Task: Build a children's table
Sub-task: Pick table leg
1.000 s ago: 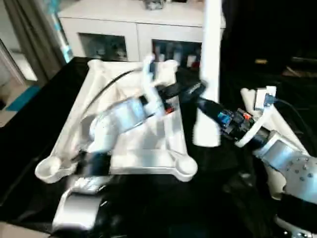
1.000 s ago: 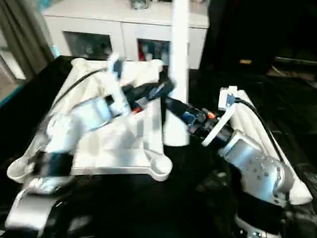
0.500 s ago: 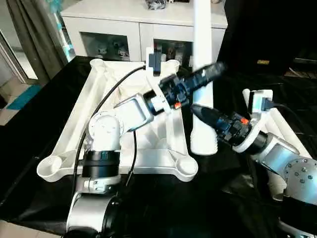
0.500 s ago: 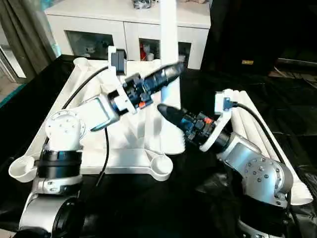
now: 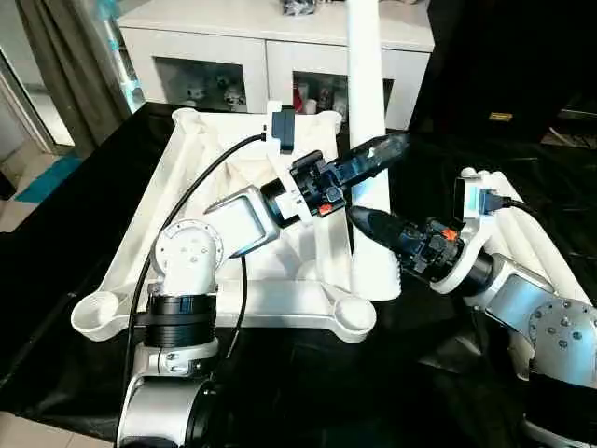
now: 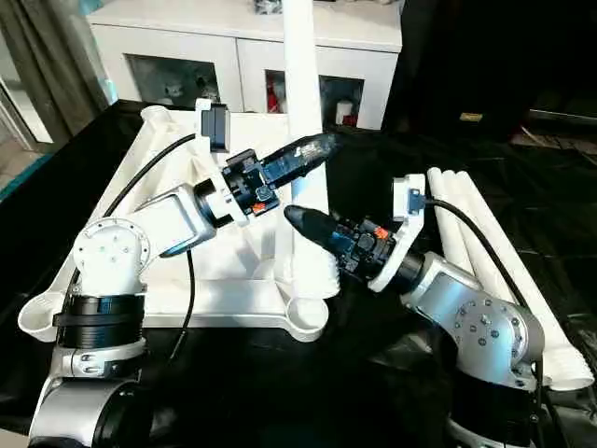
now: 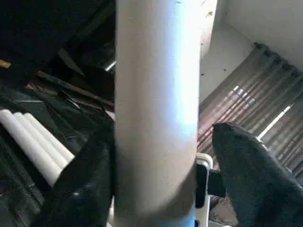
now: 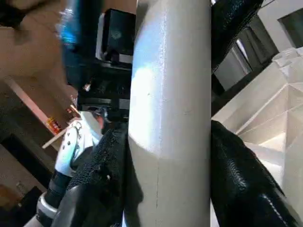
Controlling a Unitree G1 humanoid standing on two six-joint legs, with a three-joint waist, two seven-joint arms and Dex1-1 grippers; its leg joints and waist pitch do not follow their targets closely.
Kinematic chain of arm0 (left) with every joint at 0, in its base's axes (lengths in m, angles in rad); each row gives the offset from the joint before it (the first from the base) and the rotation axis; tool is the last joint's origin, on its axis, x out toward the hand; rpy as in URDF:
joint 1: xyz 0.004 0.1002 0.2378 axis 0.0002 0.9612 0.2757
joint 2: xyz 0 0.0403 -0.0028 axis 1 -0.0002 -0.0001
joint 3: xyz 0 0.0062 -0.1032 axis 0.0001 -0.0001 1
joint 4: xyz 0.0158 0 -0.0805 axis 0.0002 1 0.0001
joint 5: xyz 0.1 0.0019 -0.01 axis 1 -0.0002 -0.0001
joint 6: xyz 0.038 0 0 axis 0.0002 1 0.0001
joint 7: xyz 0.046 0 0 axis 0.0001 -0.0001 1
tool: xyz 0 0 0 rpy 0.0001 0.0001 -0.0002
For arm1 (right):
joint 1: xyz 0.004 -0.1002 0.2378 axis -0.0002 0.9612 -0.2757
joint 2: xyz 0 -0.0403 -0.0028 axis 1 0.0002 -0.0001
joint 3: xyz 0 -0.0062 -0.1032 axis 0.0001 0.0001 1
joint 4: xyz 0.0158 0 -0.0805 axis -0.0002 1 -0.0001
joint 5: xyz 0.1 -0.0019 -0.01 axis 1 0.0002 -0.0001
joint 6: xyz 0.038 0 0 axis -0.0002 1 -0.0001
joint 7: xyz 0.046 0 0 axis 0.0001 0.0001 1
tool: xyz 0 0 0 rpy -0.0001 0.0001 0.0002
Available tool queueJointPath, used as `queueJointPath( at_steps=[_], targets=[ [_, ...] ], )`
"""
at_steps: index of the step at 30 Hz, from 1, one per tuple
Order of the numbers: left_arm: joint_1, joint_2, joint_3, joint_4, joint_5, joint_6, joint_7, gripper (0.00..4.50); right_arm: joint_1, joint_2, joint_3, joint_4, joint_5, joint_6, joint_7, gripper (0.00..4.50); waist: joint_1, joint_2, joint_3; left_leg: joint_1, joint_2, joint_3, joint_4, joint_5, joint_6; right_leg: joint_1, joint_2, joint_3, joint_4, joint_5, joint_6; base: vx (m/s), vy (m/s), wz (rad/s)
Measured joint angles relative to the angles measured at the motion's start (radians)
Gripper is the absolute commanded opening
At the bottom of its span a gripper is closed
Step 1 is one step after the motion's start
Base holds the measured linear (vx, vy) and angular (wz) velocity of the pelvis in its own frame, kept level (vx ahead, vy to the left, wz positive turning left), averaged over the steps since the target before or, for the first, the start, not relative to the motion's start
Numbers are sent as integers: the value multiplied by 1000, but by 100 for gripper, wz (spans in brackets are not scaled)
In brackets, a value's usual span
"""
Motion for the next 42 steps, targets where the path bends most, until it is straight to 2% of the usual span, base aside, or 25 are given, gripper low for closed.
queueJointPath(
  at_steps=[1,7,9,15,16,18,20,21,24,28,33,42],
  targets=[
    [5,0,0,-4,0,0,0,297,1,-5,3,0,1,0,0,188,0,0,0,0,0,0,0,0,0,0,0,0,0,0,0,0,0,0],
    [24,1,-1,-7,0,-1,0,270,11,-20,22,0,8,-7,0,188,0,0,0,0,0,0,0,0,0,0,0,0,0,0,0,0,0,0],
    [24,2,-2,-11,0,-1,0,242,12,-20,24,-4,10,-11,0,188,0,0,0,0,0,0,0,0,0,0,0,0,0,0,0,0,0,0],
    [38,4,-3,-26,0,-1,0,204,18,-27,36,-9,20,-21,0,188,0,0,0,0,0,-1,0,0,0,0,0,0,0,0,0,0,0,0],
    [46,4,-3,-34,0,-4,0,196,19,-30,43,-9,19,-26,0,244,-1,0,0,0,0,-1,0,0,0,0,0,0,0,0,0,0,0,0],
    [51,9,-11,-43,8,-13,1,194,20,-33,54,-9,14,-38,0,258,-1,0,0,0,0,-1,0,0,0,0,0,-1,0,0,0,0,0,0],
    [51,28,-52,-66,50,-35,2,193,20,-37,73,-9,-18,-68,-11,266,0,0,0,-1,0,-2,0,0,0,0,0,-1,0,0,1,0,0,0],
    [52,34,-70,-74,70,-41,3,191,21,-43,85,-9,-31,-81,-20,291,0,0,0,-1,0,-2,0,0,0,0,0,-1,0,0,1,0,0,0],
    [52,51,-125,-89,157,-80,32,190,20,-85,142,-14,-116,-133,-57,305,-1,0,0,-1,0,-2,0,0,-1,1,0,-1,0,-1,2,0,0,0],
    [42,92,-211,-101,256,-118,60,190,18,-108,225,-16,-216,-165,-100,305,-3,0,0,-2,0,-2,0,0,-1,0,0,-1,0,-1,2,0,0,0],
    [15,104,-253,-131,326,-147,97,190,-11,-113,310,-15,-296,-193,-152,305,-4,0,0,-2,0,-2,0,0,-1,0,0,-1,0,-1,2,0,0,0],
    [10,104,-259,-148,355,-160,132,190,-44,-80,346,29,-329,-212,-197,226,-3,-1,0,-2,0,-2,0,0,-1,0,0,-1,0,-1,2,0,0,0]
  ],
)
